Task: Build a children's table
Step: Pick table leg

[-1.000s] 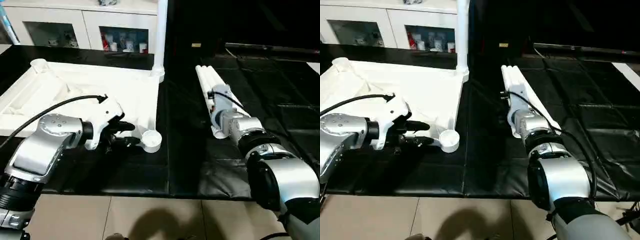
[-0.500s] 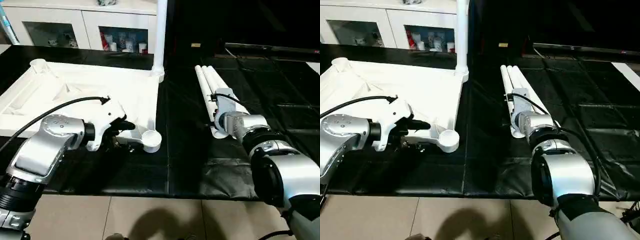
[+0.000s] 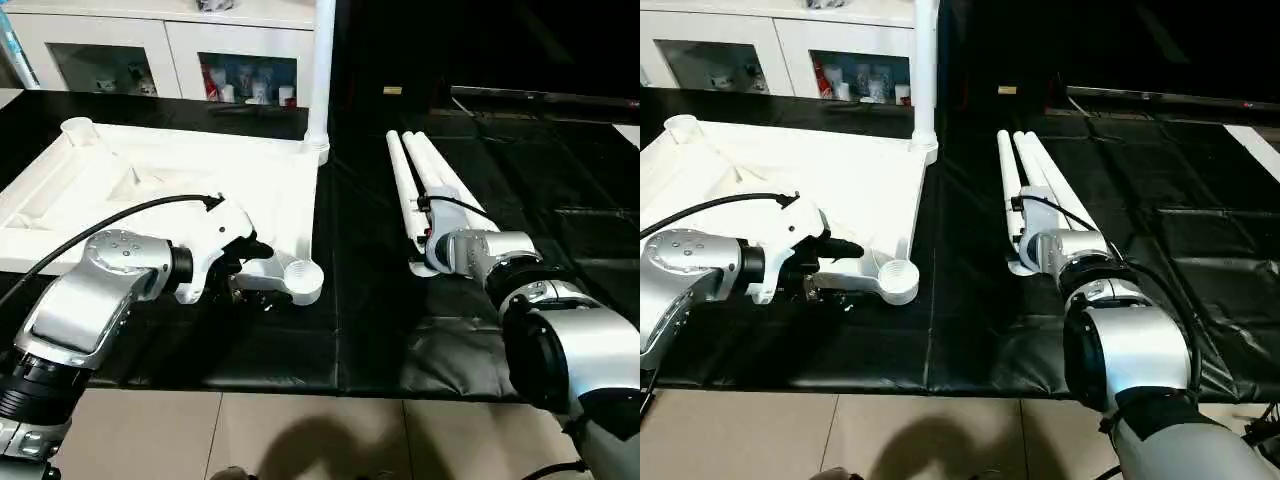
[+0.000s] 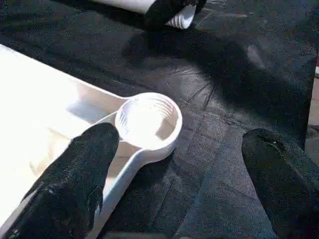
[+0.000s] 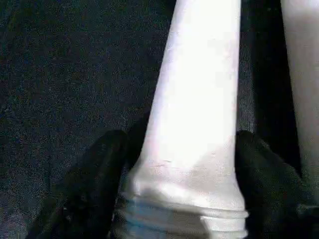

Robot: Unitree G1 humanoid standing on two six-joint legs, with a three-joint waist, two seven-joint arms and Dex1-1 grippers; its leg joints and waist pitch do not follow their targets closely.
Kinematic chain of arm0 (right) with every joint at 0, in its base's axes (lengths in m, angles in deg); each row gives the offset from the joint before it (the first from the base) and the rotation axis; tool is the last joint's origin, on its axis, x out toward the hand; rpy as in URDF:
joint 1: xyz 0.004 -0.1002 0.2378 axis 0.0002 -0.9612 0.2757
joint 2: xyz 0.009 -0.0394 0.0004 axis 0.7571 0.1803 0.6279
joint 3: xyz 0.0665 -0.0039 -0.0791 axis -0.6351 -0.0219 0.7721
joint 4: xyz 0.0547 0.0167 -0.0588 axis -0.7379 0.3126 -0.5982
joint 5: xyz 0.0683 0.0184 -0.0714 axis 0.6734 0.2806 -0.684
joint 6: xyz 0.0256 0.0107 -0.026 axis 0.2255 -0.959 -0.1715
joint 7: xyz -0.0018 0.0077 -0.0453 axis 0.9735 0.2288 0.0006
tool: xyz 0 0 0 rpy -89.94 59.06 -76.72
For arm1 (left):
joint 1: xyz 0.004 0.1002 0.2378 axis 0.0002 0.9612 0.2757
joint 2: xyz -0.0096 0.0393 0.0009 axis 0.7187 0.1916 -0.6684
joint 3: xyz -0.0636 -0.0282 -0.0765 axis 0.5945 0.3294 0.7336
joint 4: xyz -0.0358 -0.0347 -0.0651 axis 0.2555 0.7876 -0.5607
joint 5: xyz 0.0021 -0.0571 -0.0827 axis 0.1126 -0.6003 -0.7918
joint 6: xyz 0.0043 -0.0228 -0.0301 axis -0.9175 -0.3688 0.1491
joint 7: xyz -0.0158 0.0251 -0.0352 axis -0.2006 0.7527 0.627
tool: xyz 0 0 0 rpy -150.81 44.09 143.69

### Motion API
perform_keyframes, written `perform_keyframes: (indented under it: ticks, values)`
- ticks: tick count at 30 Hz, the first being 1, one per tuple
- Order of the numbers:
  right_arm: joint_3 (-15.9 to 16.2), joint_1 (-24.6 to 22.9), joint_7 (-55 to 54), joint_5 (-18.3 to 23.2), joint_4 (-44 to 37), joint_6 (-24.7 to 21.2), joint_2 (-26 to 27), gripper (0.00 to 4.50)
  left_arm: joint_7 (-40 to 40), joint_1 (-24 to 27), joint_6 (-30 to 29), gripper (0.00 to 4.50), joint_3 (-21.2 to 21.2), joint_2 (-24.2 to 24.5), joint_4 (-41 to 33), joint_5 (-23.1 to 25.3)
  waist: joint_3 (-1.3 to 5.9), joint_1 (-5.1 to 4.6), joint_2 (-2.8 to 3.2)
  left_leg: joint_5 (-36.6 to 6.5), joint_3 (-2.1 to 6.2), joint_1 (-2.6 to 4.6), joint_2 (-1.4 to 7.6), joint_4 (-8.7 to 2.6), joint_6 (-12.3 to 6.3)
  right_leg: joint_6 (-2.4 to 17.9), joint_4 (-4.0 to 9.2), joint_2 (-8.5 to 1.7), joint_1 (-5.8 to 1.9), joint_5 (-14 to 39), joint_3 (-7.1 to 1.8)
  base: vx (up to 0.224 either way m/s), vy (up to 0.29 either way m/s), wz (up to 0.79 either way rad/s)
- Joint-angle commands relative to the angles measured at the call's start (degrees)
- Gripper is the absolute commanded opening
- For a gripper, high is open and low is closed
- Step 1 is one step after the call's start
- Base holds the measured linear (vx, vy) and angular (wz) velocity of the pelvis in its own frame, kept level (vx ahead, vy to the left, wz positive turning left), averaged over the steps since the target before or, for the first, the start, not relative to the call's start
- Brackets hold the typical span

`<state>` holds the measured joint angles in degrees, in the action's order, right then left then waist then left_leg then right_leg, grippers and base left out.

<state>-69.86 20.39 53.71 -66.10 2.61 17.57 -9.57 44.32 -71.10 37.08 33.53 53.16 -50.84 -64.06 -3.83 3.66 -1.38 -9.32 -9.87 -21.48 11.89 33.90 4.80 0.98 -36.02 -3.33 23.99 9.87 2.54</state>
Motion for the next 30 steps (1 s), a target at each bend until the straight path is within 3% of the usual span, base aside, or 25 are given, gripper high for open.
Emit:
perform_keyframes:
  ticks: [1,8,14,17,18,20,21,25,26,28,30]
  values:
    - [-0.53,-0.44,0.05,0.02,0.20,-0.58,-0.89,2.91,0.32,-0.93,-0.05,4.50,-0.58,0.61,-1.01,-0.06,4.34,0.33,0.87,-14.13,-0.15,0.72,0.48,-3.38,3.49,11.64,3.66,-3.32,-3.03,11.99,-1.97,0.000,0.000,0.00]
    - [-1.43,-0.78,0.29,0.54,0.15,0.14,-1.02,2.77,-0.44,-1.11,1.34,4.50,-0.83,0.44,-0.06,0.63,4.30,0.33,1.01,-14.55,-0.13,0.72,0.47,-3.37,3.60,11.71,3.70,-3.31,-3.03,12.22,-1.92,0.000,0.000,0.00]
    - [-4.69,-0.68,0.85,3.42,-0.89,1.64,-1.09,2.76,-1.73,-1.47,2.45,4.50,-0.21,-0.64,1.23,0.80,4.38,0.32,1.09,-14.43,-0.14,0.71,0.43,-3.31,3.47,11.86,3.64,-3.24,-3.07,11.55,-1.91,0.000,0.000,0.00]
    - [-9.85,-1.35,1.04,8.59,-2.75,6.77,-0.17,2.76,-2.91,-2.06,3.28,4.50,0.27,-2.00,2.54,0.72,4.45,0.30,1.16,-14.91,-0.17,0.81,0.45,-3.28,3.29,11.81,3.71,-3.30,-3.05,11.27,-1.94,0.000,0.000,0.00]
    - [-10.14,-1.67,2.17,8.98,-3.34,8.27,-0.01,2.76,-3.09,-2.15,3.35,4.50,0.23,-2.25,2.75,0.74,4.53,0.36,1.47,-14.94,-0.12,0.87,0.48,-3.23,3.29,11.98,3.62,-3.37,-3.02,11.01,-1.92,0.000,0.000,0.00]
    - [-10.54,-2.00,2.32,9.34,-3.84,9.41,0.15,2.75,-3.26,-2.26,3.44,4.50,0.15,-2.56,3.02,0.76,4.60,0.26,1.31,-14.05,-0.14,0.76,0.44,-3.22,2.82,12.61,3.52,-3.22,-3.20,9.11,-1.86,0.000,0.000,0.00]
    - [-11.45,-2.58,3.02,10.22,-4.66,10.80,0.60,2.75,-3.53,-2.40,3.67,4.50,-0.08,-3.09,3.42,0.80,4.58,0.25,1.58,-13.97,-0.19,0.77,0.40,-3.21,2.60,12.97,3.62,-3.22,-3.20,8.58,-1.87,0.000,0.000,0.00]
    - [-12.57,-3.60,4.96,11.63,-6.19,13.18,1.65,2.73,-4.00,-2.61,4.04,4.50,-0.27,-4.04,4.03,0.63,4.59,0.21,1.65,-13.82,-0.13,0.72,0.39,-3.21,2.24,13.55,3.58,-3.18,-3.34,8.31,-1.80,0.000,0.000,0.00]
    - [-13.36,-4.93,6.97,12.81,-7.98,16.85,2.66,2.73,-4.93,-3.05,4.74,4.50,-0.14,-5.44,4.96,0.34,4.60,0.18,1.66,-14.05,-0.13,0.74,0.47,-3.22,2.21,13.73,3.60,-3.27,-3.33,8.36,-1.81,0.000,0.000,0.00]
    - [-13.90,-6.21,9.67,14.08,-9.71,19.38,3.53,2.72,-6.32,-3.55,5.54,4.50,0.15,-6.78,5.92,0.50,4.72,0.23,1.62,-13.82,-0.13,0.76,0.52,-3.17,1.96,13.87,3.56,-3.37,-3.43,8.03,-1.85,0.000,0.000,0.00]
    - [-14.40,-7.31,10.42,15.16,-11.09,19.47,4.16,2.71,-7.60,-4.02,5.82,4.50,0.53,-8.00,6.80,0.55,4.72,0.24,1.38,-13.13,-0.14,0.68,0.43,-3.19,1.37,13.83,3.56,-3.26,-3.62,7.60,-1.86,0.000,0.000,0.00]
